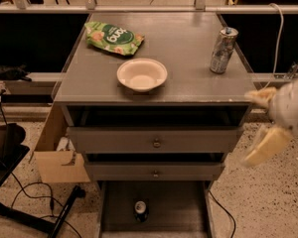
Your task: Pick pepsi can from bottom drawer and place on counter
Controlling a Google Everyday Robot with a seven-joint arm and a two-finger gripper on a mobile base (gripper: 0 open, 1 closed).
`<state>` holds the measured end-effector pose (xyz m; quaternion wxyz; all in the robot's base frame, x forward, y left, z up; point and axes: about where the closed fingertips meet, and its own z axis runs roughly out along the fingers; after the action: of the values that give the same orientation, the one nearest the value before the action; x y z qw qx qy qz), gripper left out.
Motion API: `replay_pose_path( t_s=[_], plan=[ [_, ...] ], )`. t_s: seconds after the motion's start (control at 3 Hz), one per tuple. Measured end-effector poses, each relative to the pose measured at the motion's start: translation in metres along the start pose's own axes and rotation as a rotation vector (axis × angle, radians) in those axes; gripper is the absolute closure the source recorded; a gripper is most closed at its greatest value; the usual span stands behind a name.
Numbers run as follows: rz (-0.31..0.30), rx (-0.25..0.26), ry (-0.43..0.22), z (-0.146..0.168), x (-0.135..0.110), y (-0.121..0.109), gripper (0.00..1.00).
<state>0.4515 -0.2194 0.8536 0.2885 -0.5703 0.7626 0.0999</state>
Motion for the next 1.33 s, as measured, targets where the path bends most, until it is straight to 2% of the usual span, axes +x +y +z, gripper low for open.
replay_pose_path(
  t_s=[0.33,0.67,1.0,1.33],
  plan=[
    [0.077,0.000,-0.158,0.058,0.048,0.036,0.00],
    [0.177,0.029,-0.280,0.107,0.119,0.063,0.00],
    [0.211,0.019,-0.372,0.153,0.172,0.072,0.00],
    [0.236,-0.014,-0.399,0.175,0.180,0.082,0.00]
  ],
)
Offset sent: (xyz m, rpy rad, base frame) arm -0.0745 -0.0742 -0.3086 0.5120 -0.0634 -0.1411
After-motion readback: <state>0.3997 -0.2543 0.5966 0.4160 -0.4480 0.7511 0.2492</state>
